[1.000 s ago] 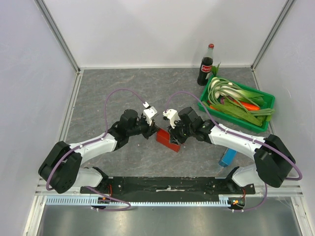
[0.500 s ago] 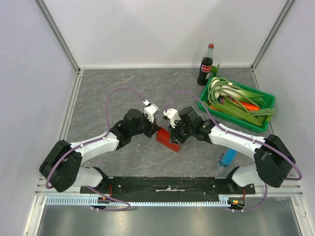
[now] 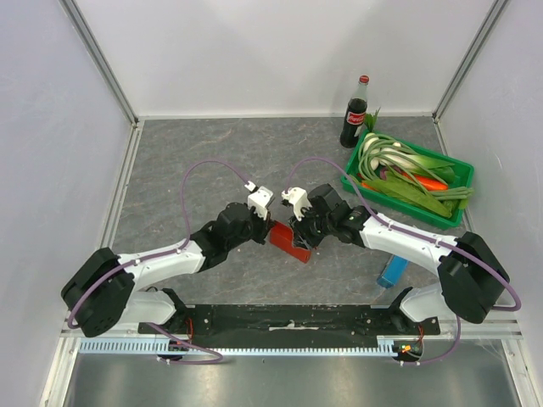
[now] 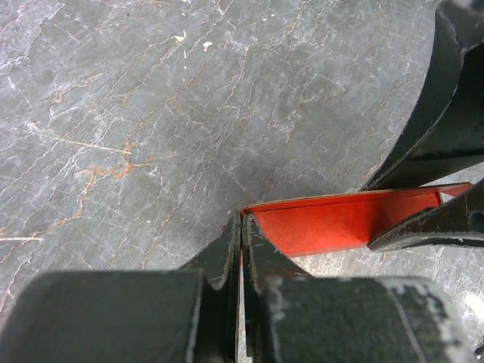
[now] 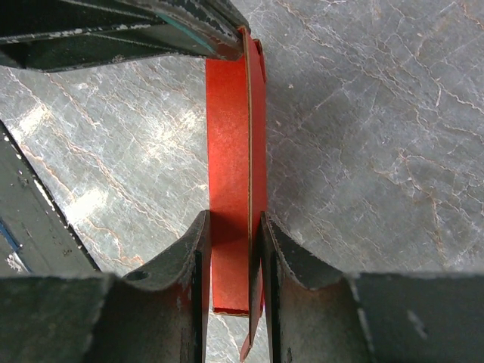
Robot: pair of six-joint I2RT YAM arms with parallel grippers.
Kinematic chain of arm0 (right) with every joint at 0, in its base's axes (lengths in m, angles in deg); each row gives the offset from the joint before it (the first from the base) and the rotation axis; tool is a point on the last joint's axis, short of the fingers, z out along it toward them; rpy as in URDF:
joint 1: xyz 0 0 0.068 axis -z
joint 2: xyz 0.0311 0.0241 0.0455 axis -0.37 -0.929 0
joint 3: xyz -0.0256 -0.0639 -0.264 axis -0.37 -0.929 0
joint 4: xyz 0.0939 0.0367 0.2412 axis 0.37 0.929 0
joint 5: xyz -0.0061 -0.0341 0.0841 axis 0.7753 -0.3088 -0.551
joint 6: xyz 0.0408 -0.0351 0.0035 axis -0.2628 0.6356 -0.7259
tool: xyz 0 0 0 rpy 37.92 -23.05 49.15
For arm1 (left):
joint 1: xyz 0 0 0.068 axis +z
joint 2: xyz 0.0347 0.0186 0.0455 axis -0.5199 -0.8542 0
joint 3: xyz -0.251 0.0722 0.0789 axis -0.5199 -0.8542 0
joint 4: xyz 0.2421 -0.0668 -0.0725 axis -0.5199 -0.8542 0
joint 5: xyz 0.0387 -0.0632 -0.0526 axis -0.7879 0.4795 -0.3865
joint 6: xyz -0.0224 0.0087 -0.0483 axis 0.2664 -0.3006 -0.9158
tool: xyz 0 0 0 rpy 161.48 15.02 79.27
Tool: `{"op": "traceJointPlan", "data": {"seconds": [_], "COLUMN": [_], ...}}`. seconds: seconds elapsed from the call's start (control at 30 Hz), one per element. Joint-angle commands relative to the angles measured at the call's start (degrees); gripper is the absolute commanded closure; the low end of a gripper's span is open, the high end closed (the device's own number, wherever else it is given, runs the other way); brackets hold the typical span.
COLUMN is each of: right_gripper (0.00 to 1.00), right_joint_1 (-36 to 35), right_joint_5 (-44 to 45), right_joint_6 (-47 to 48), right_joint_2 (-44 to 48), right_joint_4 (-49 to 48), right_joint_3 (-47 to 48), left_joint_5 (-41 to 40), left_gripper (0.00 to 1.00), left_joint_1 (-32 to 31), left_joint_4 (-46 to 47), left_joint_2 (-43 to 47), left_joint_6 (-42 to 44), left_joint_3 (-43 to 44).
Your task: Fold the paper box
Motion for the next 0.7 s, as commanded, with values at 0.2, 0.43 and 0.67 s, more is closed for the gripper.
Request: {"op": "traceJointPlan", "data": {"seconds": [0.2, 0.43, 0.67], "right_gripper": [0.84, 0.82, 0.79], "right_joint_1": [-0.3, -0.3, -0.3], "right_joint_5": [1.7, 2.8, 4.6], "right_joint_6": [1.6, 3.1, 5.2], "right_joint_2": [-1.6, -3.3, -5.3], "right_joint_4": [3.0, 3.3, 3.1], "right_joint_3": [2.6, 4.8, 6.7], "left_joint_5": [-2.4, -11.4, -20.1], "left_gripper": [0.98, 0.98, 0.98], "left_joint_1": [-2.1, -3.9, -6.5], "left_joint_4": [2.1, 1.9, -0.5], "left_joint_2": [1.4, -0.4, 0.3], "left_joint_6": [-3.7, -9.7, -15.3], "left_joint_3": [-5.6, -5.8, -7.4]}}
